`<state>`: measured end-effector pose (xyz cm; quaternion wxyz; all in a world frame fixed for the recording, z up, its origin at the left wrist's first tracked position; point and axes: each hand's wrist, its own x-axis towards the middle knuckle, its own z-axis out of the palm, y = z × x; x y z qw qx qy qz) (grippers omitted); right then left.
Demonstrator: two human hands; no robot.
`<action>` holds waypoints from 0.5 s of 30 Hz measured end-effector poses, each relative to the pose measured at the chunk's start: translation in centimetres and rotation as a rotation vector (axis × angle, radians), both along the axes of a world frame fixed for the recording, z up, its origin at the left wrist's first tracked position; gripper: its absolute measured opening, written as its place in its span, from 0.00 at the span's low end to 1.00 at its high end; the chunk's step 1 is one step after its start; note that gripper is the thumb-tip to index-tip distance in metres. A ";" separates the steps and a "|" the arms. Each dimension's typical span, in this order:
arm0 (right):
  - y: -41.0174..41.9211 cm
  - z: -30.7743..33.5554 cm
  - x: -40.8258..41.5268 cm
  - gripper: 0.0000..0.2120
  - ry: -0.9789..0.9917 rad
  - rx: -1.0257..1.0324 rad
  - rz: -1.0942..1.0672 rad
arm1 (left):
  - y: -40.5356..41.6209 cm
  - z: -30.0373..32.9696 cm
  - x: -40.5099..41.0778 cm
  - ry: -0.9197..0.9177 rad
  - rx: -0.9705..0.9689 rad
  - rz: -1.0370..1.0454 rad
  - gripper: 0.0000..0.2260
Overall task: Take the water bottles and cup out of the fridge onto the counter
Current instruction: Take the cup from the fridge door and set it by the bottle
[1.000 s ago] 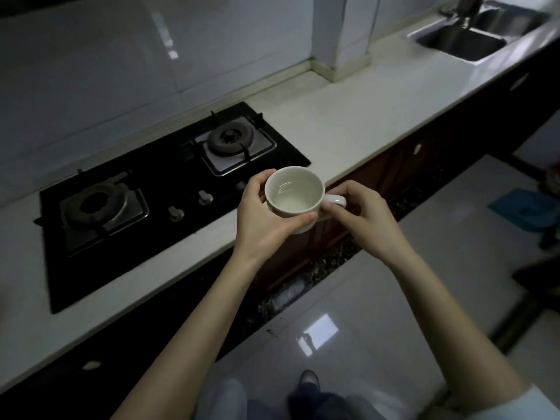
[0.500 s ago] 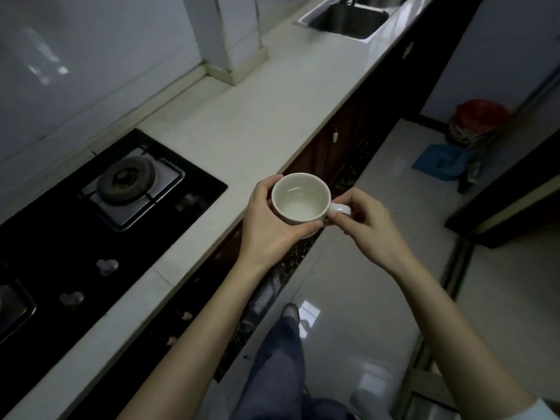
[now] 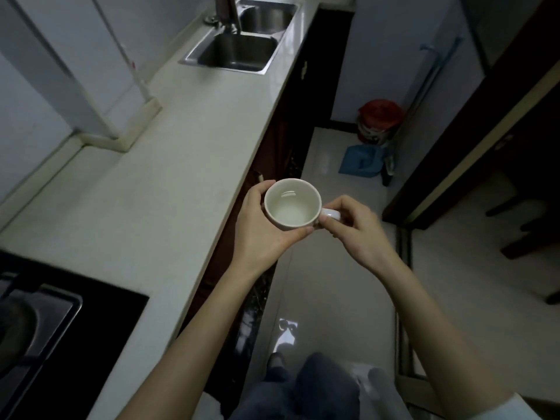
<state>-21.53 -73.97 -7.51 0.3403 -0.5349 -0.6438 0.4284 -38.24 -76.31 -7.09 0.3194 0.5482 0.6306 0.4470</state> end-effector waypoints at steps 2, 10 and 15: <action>2.0 0.1 0.3 0.03 -0.011 -0.007 -0.024 | 2.4 0.0 0.3 0.004 -0.005 -0.030 0.37; 10.8 -0.2 2.4 0.03 -0.036 -0.016 -0.035 | 11.6 -0.3 2.3 0.021 -0.036 -0.056 0.38; 18.5 -0.3 4.7 0.03 -0.038 -0.010 0.041 | 18.4 -0.5 4.5 0.028 0.002 -0.015 0.38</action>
